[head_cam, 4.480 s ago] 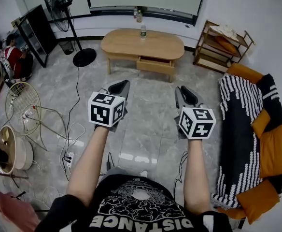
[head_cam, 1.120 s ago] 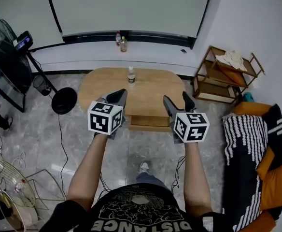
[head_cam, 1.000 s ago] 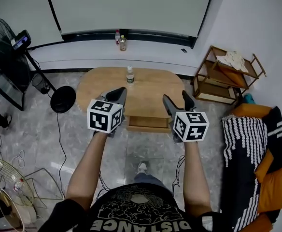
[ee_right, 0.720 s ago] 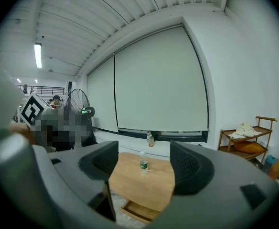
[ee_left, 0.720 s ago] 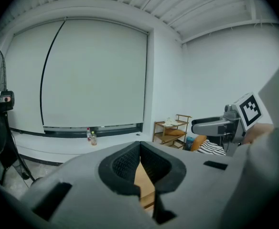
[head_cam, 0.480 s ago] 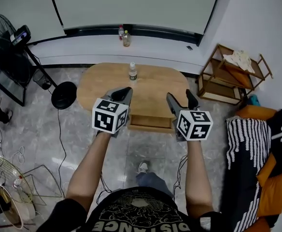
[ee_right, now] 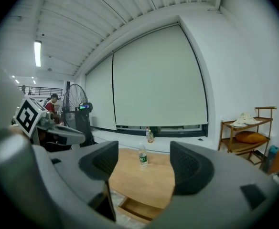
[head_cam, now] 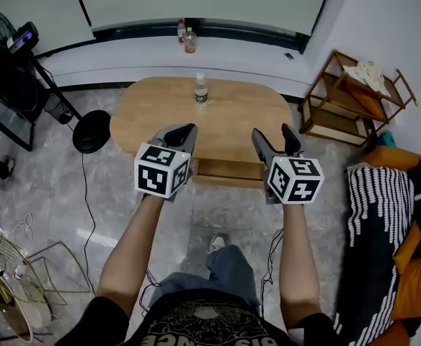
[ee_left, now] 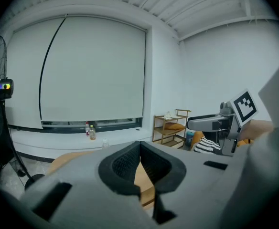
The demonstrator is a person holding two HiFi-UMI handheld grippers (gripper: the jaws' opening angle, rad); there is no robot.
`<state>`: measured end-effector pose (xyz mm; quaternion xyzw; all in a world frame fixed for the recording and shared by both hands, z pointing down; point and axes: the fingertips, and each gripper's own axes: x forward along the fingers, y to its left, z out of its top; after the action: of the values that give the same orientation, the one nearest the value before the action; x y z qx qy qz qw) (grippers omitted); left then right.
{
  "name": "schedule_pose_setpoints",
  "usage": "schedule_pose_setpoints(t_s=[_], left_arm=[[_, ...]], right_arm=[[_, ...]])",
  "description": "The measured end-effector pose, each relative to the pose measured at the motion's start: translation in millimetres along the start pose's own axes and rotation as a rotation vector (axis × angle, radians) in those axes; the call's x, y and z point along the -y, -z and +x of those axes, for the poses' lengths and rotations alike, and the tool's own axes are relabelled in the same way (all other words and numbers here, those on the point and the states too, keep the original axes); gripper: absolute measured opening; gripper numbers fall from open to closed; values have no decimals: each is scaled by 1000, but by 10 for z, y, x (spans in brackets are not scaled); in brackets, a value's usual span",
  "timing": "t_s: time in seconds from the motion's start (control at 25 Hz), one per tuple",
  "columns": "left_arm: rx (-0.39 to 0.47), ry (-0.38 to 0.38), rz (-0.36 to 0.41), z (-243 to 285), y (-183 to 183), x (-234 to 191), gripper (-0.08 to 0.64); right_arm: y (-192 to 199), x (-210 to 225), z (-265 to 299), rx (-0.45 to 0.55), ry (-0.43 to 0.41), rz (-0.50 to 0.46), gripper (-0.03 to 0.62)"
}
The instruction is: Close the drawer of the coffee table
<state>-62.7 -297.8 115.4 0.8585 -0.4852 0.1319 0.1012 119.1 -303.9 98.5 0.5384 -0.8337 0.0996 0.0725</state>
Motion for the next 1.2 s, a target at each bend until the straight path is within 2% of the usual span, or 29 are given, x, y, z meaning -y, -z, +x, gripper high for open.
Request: schedule_pose_setpoints(t_s=[0.32,0.6,0.96,1.2], left_arm=[[29,6,-6,401,758,-181,3],[52,11,8,736,1585,-277,3],[77,53,15,1086,2616,-207,3],[88,70,34,1125,3080,-114,6]], right_arm=[[791,81,337,11,7,-12,325],[1606,145,650,19,7,-30,325],[2573,154,784,38,15,-53,325],[3100,98,723,47,28,-47,325]])
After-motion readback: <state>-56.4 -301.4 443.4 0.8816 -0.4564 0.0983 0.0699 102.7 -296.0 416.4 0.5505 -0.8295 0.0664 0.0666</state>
